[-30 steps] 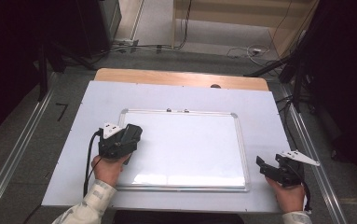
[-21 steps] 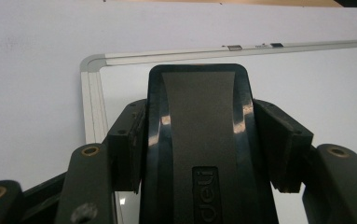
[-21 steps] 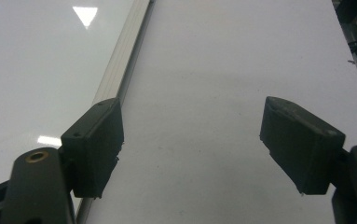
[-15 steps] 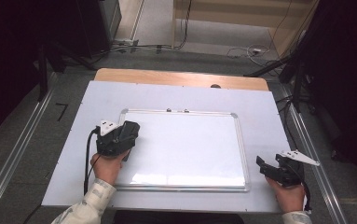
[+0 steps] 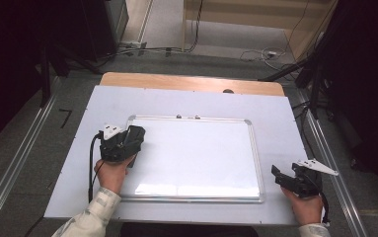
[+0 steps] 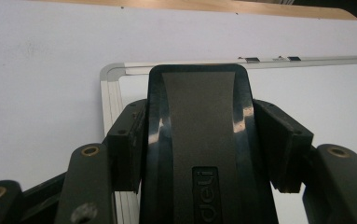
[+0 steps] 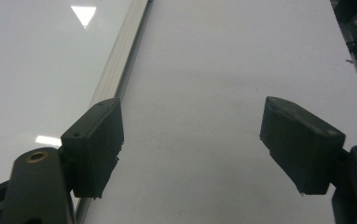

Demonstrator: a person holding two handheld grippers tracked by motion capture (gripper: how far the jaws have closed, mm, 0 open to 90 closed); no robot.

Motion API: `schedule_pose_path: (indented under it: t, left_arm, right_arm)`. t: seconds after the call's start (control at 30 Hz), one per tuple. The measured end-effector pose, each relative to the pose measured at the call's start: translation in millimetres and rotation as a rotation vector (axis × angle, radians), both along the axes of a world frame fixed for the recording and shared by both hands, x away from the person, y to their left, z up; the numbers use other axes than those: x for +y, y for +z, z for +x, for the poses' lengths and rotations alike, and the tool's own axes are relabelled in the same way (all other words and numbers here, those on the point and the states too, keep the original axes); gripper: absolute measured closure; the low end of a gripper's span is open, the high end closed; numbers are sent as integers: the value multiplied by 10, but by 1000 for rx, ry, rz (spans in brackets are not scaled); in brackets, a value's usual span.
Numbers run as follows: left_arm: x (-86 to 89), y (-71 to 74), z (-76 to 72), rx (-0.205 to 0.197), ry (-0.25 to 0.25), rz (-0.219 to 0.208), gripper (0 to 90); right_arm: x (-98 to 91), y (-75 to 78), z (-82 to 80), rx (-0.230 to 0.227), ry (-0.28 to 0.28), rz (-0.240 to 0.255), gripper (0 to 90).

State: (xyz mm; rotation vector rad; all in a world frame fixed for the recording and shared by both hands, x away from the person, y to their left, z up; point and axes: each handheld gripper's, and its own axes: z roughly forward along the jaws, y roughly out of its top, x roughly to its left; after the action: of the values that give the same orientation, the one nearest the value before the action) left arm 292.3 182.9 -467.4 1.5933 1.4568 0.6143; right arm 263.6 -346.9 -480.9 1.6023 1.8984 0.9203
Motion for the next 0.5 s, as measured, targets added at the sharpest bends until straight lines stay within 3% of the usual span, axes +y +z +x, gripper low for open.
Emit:
schedule_pose_path:
  t: [0.5]
  left_arm:
    - [2, 22, 142, 15, 40, 4, 412]
  right_arm:
    - [-3, 9, -9, -3, -3, 3, 202]
